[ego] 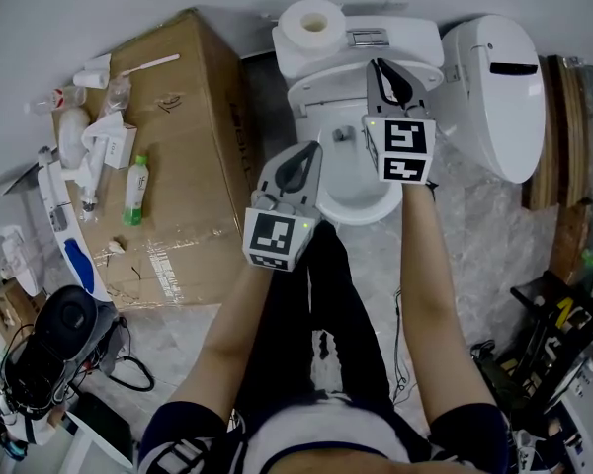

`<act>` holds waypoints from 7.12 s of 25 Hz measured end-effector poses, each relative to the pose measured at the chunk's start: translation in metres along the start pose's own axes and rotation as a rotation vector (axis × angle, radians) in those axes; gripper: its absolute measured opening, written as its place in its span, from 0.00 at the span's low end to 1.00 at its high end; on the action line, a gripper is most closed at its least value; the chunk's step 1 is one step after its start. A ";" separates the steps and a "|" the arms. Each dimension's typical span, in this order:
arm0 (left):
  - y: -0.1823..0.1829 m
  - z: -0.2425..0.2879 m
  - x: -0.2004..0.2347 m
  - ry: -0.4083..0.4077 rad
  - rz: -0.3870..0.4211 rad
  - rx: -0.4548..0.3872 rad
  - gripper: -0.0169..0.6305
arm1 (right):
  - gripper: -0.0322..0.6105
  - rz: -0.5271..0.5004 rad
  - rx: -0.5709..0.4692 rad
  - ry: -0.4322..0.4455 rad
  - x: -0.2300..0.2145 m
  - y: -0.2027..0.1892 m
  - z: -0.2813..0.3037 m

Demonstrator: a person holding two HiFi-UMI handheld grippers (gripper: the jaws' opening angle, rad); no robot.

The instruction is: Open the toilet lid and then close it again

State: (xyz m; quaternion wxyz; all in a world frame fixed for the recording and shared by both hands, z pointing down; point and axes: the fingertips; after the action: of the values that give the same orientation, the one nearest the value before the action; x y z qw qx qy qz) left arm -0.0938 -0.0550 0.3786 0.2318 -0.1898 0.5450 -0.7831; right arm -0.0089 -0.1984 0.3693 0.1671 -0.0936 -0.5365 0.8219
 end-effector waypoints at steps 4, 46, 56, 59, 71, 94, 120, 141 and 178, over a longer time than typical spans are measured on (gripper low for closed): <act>0.005 -0.001 -0.003 -0.006 -0.007 -0.008 0.04 | 0.09 0.025 -0.008 0.013 -0.001 0.002 0.002; 0.026 -0.007 -0.036 -0.037 0.038 -0.074 0.04 | 0.07 -0.780 -0.080 0.091 0.033 -0.003 -0.085; 0.016 0.005 -0.035 -0.051 0.045 -0.028 0.04 | 0.20 -0.940 0.097 0.130 0.014 -0.023 -0.035; 0.013 0.008 -0.034 -0.054 0.042 -0.021 0.04 | 0.20 -1.027 0.143 0.125 0.007 -0.024 -0.022; 0.004 0.013 -0.031 -0.060 0.055 0.018 0.04 | 0.19 -1.109 0.306 0.107 -0.010 -0.035 0.008; -0.019 0.013 -0.034 -0.033 0.107 0.115 0.04 | 0.18 -0.925 0.231 0.088 0.007 -0.060 -0.059; -0.053 0.030 -0.064 0.022 0.748 0.337 0.23 | 0.18 -0.849 0.260 0.061 0.024 -0.106 -0.121; -0.083 0.024 -0.087 -0.060 0.617 0.382 0.18 | 0.19 -0.721 0.292 0.126 0.034 -0.141 -0.157; -0.148 -0.009 -0.138 -0.201 0.721 0.402 0.19 | 0.12 1.571 0.099 0.161 0.039 -0.216 -0.207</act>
State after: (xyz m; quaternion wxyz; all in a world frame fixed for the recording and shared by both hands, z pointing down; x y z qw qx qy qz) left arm -0.0086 0.0741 0.5084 0.5754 -0.0133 0.3875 -0.7201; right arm 0.0610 0.0718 0.4832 -0.4196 -0.4967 -0.2624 0.7130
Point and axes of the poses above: the fingertips, and each gripper's own axes: z forward along the fingers, x to its left, y out of its top, and after that the axes turned 9 degrees about z, right-handed
